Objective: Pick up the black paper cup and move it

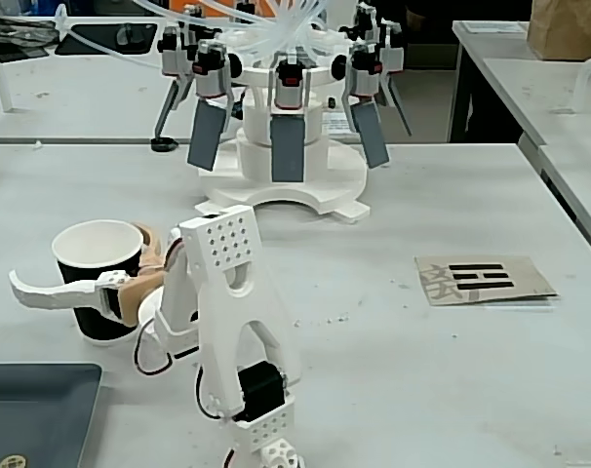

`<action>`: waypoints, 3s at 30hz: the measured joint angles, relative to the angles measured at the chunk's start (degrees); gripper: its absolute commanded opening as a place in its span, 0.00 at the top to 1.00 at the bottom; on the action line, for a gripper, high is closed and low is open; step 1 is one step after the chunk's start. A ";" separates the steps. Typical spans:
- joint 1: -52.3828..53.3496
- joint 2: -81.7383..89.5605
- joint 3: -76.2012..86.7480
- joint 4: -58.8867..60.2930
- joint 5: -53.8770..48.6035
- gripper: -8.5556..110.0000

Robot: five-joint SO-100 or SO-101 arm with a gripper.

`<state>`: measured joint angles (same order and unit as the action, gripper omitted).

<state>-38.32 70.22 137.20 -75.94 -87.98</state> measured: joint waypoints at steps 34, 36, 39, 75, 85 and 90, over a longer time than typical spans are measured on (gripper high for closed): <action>0.00 -3.43 -2.20 0.35 1.05 0.83; 0.00 -3.43 -2.20 0.35 1.05 0.84; 0.00 -3.43 -2.20 0.35 1.05 0.85; 3.69 23.55 19.25 -1.85 0.88 0.84; 8.09 34.98 29.71 -1.85 0.88 0.84; 10.99 38.94 32.26 -1.85 0.88 0.83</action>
<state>-27.33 109.16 169.45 -77.78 -87.10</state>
